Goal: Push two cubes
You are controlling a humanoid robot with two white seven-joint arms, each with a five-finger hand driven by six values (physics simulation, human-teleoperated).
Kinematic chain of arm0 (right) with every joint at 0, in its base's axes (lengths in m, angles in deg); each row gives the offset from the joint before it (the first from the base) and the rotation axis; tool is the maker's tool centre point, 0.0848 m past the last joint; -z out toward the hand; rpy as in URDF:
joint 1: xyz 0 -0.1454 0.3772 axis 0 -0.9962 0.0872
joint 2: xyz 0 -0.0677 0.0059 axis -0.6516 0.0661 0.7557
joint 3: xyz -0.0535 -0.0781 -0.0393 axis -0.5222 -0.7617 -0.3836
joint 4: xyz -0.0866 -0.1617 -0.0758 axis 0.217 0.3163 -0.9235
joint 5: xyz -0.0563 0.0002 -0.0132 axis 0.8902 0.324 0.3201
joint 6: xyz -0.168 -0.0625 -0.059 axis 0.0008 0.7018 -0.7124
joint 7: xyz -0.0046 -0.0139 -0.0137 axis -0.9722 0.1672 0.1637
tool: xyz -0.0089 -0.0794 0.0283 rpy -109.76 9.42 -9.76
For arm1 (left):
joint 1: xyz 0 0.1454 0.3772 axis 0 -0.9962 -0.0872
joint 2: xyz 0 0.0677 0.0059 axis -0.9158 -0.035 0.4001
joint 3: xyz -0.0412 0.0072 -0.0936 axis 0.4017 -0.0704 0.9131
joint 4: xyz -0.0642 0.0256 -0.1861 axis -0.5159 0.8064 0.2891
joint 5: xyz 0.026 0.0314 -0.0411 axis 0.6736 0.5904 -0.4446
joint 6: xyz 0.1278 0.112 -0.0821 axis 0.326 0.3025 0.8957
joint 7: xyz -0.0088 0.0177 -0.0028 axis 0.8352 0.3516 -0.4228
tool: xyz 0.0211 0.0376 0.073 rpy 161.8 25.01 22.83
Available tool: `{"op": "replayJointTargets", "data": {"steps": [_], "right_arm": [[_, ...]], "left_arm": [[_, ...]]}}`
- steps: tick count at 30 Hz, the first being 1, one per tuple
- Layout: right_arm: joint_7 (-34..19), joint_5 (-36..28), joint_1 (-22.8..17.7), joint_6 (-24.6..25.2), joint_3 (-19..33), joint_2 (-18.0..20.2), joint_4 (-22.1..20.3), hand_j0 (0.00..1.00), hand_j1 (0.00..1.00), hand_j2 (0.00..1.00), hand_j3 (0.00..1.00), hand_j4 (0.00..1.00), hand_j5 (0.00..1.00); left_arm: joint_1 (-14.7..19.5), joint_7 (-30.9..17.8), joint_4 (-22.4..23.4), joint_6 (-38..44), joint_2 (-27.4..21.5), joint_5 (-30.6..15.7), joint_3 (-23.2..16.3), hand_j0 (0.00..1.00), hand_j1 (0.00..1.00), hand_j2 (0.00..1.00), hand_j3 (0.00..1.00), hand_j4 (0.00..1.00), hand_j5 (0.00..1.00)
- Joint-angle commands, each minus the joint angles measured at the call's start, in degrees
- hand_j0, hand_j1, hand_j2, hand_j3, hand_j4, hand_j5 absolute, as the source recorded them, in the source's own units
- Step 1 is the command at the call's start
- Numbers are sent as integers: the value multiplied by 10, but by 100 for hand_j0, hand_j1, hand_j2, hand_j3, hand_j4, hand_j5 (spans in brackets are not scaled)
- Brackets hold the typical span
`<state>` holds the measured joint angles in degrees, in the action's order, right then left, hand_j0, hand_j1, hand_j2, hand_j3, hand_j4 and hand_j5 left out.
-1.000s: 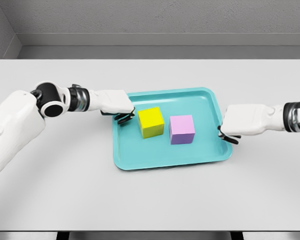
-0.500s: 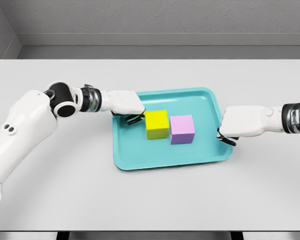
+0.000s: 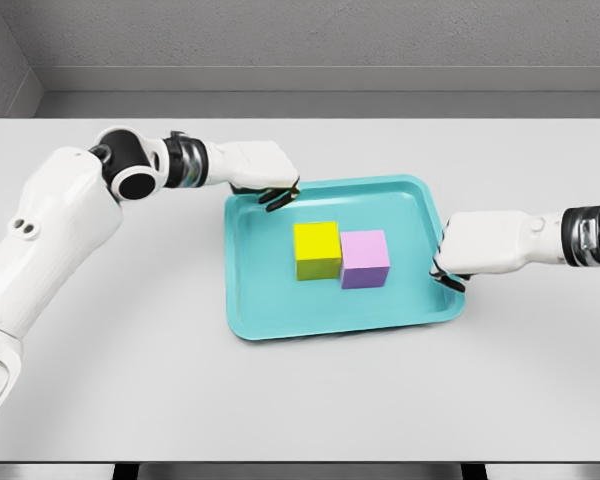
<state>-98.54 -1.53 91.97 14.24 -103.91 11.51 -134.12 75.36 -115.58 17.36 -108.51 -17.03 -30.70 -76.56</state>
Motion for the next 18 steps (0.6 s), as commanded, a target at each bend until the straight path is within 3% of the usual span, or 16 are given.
{"op": "replayJointTargets", "data": {"steps": [1,9,11,14,15,16,17,18], "right_arm": [[0,-2,0,1,3,1,0,22,22,22,22,22,22],[0,-3,-1,1,12,5,2,25,25,25,25,25,25],[0,-5,-2,1,40,7,9,28,28,28,28,28,28],[0,-33,-4,1,82,12,27,33,33,33,33,33,33],[0,-35,-6,1,83,12,30,42,42,42,42,42,42],[0,-36,-7,1,83,12,30,63,63,63,63,63,63],[0,-59,-8,1,82,11,30,100,100,100,100,100,100],[0,-84,-8,1,82,11,31,100,100,100,100,100,100]], "left_arm": [[0,0,20,1,35,10,-3,0,0,0,0,0,0],[4,0,44,1,61,33,-3,0,0,0,0,0,0],[4,0,44,1,70,68,-4,0,0,0,0,0,0],[4,0,44,1,74,71,-4,0,0,0,0,0,0],[4,0,45,1,76,71,-4,0,0,0,0,0,0],[4,0,45,1,76,72,-4,0,0,0,0,0,0],[4,0,46,1,75,72,-4,0,0,0,0,0,0],[4,0,46,1,76,72,-4,0,0,0,0,0,0]]}}
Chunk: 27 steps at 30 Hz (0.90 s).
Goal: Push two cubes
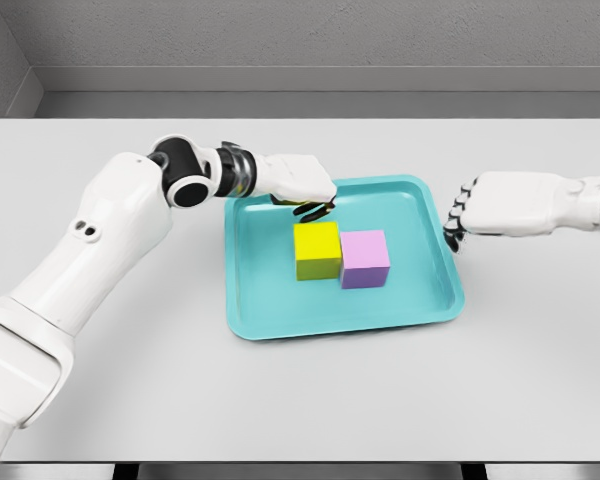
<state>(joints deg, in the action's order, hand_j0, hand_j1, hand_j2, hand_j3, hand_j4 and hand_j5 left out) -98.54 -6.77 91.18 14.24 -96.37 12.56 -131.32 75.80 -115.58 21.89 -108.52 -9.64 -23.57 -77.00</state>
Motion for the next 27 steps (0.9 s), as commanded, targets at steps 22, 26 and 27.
{"op": "replayJointTargets", "data": {"steps": [22,26,27], "right_arm": [[0,-120,-3,1,8,10,78,100,100,100,100,100,100],[0,-120,-4,1,8,16,78,100,100,100,100,100,100],[0,-119,-4,1,8,16,78,100,100,100,100,100,100]], "left_arm": [[-6,0,-26,1,-15,-15,-16,1,1,1,1,1,1],[-7,0,-26,1,-15,-16,-19,1,1,1,1,1,1],[-8,0,-30,1,-15,-19,-20,1,1,1,1,1,1]]}}
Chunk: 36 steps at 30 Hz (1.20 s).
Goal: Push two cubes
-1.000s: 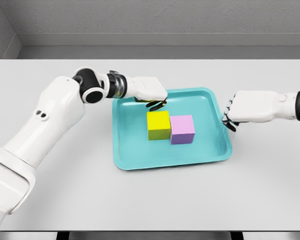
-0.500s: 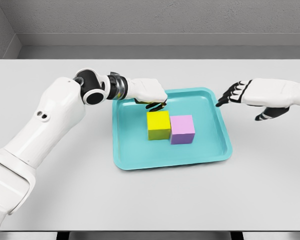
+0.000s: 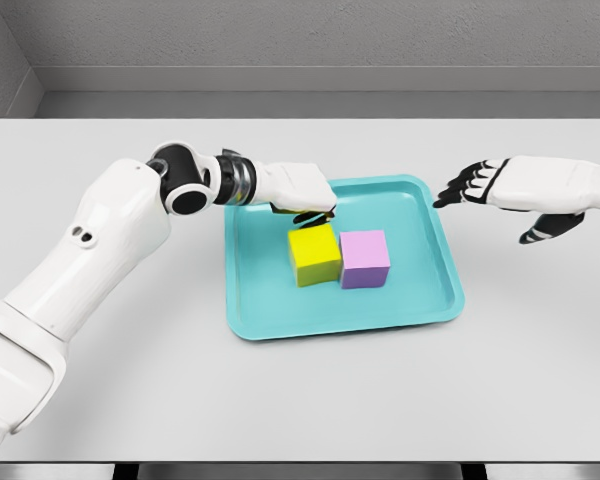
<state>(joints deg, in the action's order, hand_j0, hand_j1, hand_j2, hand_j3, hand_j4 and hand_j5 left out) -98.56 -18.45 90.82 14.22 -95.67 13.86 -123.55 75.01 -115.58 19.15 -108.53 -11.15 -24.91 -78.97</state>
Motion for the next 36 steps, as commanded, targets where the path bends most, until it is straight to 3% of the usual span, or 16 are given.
{"op": "replayJointTargets", "data": {"steps": [1,24,28,29,30,31,32,33,36], "right_arm": [[0,-3,0,2,0,4,0,100,100,100,100,100,100],[0,-20,0,2,7,14,16,100,100,100,100,100,100],[0,-20,0,2,7,14,16,100,100,100,100,100,100],[0,-19,0,2,7,14,16,100,100,100,100,100,100],[0,-20,0,2,7,22,16,100,100,100,100,100,100],[0,-19,-1,2,7,22,16,100,100,100,100,100,100],[0,-19,-1,2,7,22,16,100,100,100,100,100,100],[0,-19,-1,2,7,22,16,100,100,100,100,100,100],[0,-19,-1,2,7,22,16,100,100,100,100,100,100]], "left_arm": [[0,0,-9,2,-1,-6,-6,1,1,1,1,1,1],[2,0,-2,2,-2,-24,-6,2,2,2,2,2,2],[3,0,26,2,-28,-27,94,5,5,5,5,5,5],[3,0,26,2,-58,-59,135,6,6,6,6,6,6],[0,0,19,2,-131,-167,156,10,10,10,10,10,10],[-3,0,27,2,-203,-312,159,13,13,13,13,13,13],[-17,0,41,2,-245,-393,162,79,79,79,79,79,79],[-19,0,55,2,-253,-399,181,100,100,100,100,100,100],[-24,0,127,2,-242,-403,186,100,100,100,100,100,100]]}}
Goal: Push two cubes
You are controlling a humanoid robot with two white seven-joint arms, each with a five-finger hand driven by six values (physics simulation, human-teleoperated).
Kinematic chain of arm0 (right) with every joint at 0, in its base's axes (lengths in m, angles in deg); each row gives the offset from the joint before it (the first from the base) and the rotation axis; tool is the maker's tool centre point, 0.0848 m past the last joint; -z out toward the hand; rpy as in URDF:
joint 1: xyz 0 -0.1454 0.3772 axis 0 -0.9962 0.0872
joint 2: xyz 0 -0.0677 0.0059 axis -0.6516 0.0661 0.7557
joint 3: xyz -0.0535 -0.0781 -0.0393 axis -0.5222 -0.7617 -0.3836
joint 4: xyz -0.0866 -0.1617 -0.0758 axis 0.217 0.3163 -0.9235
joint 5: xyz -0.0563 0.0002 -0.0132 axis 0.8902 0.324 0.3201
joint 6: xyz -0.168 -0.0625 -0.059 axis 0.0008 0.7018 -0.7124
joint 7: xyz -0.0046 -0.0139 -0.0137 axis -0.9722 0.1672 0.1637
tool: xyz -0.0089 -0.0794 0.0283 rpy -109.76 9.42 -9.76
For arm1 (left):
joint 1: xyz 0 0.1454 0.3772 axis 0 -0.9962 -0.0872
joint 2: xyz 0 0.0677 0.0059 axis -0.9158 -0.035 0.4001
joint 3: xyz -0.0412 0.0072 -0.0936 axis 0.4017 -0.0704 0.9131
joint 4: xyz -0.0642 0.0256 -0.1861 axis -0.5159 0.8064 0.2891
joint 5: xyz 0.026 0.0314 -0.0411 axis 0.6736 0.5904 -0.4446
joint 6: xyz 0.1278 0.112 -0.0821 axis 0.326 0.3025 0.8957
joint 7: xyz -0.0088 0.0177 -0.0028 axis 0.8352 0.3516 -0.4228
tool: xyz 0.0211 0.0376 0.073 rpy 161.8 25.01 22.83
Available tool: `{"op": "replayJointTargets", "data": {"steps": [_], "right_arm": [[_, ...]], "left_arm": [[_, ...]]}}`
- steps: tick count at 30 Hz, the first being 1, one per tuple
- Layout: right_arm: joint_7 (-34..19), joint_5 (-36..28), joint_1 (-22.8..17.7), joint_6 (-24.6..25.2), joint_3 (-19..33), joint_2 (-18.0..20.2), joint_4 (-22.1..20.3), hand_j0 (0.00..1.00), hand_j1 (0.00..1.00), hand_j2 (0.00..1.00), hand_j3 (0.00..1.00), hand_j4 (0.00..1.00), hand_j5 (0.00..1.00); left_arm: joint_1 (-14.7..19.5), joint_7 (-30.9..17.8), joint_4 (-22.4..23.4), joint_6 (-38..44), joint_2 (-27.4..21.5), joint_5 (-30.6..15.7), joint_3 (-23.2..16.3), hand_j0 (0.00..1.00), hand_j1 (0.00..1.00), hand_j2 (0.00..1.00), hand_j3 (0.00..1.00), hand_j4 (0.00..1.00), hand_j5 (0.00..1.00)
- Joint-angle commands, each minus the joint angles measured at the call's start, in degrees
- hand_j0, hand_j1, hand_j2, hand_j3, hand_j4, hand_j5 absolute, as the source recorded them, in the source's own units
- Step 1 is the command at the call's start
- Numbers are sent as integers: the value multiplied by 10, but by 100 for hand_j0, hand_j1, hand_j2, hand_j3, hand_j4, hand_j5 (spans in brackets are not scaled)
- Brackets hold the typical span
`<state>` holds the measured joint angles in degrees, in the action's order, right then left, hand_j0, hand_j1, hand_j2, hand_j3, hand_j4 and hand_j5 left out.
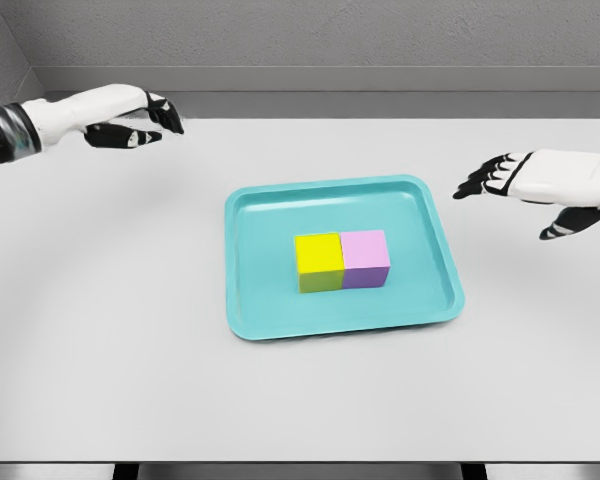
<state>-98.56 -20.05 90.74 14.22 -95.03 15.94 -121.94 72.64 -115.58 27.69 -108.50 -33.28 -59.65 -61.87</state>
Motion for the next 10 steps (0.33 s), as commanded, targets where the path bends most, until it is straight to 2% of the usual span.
{"op": "replayJointTargets", "data": {"steps": [1,10], "right_arm": [[0,-3,0,2,0,1,-1,100,100,100,100,100,100],[0,-2,0,2,-1,2,0,100,100,100,100,100,100]], "left_arm": [[0,0,44,1,-20,-55,15,100,100,100,100,100,100],[-8,0,46,1,0,-53,8,100,100,100,100,100,100]]}}
